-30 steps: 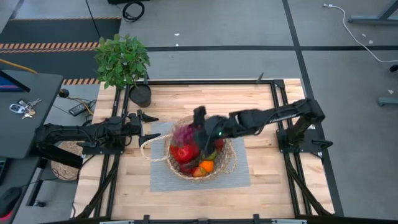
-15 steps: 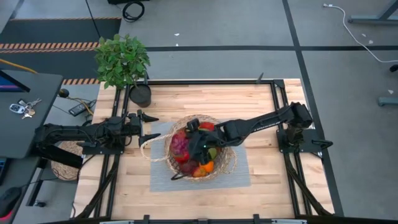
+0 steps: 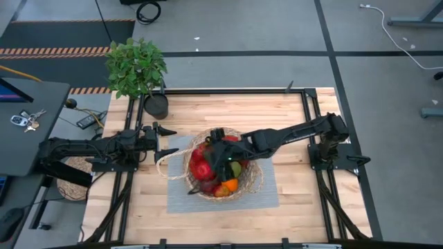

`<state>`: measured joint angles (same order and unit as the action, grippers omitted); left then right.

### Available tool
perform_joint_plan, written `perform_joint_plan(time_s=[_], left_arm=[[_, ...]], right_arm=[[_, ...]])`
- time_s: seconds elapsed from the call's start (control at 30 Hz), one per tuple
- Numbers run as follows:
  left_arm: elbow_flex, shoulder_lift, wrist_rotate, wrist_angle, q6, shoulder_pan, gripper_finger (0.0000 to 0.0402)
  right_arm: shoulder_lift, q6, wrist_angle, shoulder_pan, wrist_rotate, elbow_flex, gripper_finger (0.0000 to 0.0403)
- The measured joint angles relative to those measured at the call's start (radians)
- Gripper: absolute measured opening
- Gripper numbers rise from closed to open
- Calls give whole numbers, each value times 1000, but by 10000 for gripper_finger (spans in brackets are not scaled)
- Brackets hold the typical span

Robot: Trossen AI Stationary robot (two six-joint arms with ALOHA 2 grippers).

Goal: Build produce basket
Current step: Return to Home Position

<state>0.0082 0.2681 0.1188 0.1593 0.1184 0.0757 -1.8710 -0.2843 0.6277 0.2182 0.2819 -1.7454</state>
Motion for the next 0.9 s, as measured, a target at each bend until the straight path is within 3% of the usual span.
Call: perform_joint_plan(time_s=[0.17, 0.33, 0.5, 0.67, 0.9], left_arm=[[0, 0, 0, 0, 0, 0, 382], [0, 0, 0, 0, 1, 0, 382], [0, 0, 0, 0, 1, 0, 382], [0, 0, 0, 0, 1, 0, 382], [0, 0, 0, 0, 1, 0, 382]], right_arm=[[91, -49, 9, 40, 110, -30, 333], [232, 74, 50, 40, 120, 44, 316], [413, 164, -48, 60, 143, 305, 309], [672, 209, -360, 100, 145, 605, 309], [971, 304, -632, 159, 145, 973, 309]])
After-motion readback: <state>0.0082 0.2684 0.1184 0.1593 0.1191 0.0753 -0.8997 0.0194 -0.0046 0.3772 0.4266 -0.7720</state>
